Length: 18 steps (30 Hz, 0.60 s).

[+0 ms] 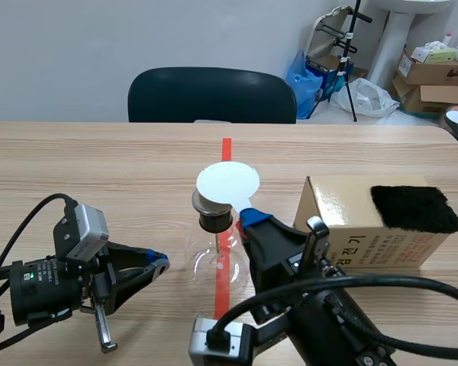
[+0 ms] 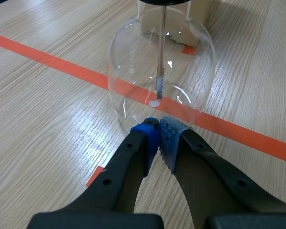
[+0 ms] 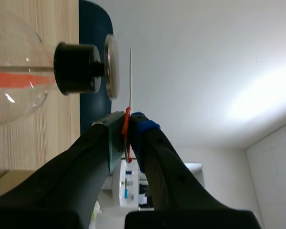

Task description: Do the electroscope experiment

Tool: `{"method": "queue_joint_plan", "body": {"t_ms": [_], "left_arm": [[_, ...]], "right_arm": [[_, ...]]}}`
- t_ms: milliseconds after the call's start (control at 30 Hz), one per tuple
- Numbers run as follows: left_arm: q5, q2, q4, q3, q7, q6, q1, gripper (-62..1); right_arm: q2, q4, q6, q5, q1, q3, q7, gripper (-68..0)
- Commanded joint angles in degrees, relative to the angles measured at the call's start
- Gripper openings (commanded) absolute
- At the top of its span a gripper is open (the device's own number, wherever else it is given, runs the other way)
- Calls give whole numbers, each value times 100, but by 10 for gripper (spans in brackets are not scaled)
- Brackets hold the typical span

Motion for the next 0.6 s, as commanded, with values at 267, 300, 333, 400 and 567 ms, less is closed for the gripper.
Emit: {"method": "queue_joint_plan", "body": {"t_ms": [267, 300, 333, 400, 567], "left_arm": [[-81, -2, 105, -52, -74, -9, 0, -567], [-81, -2, 105, -52, -74, -9, 0, -567], [-81, -2, 105, -52, -74, -9, 0, -567], [-81, -2, 105, -52, -74, -9, 0, -567], [-81, -2, 105, -52, -74, -9, 0, -567]], "right_arm": [[59, 101, -44, -4, 37, 31, 520, -665], [59, 101, -44, -4, 37, 31, 520, -665], [59, 101, -44, -4, 37, 31, 520, -665], [59, 101, -44, -4, 37, 31, 520, -665], [59, 101, -44, -4, 37, 31, 518, -665]]}}
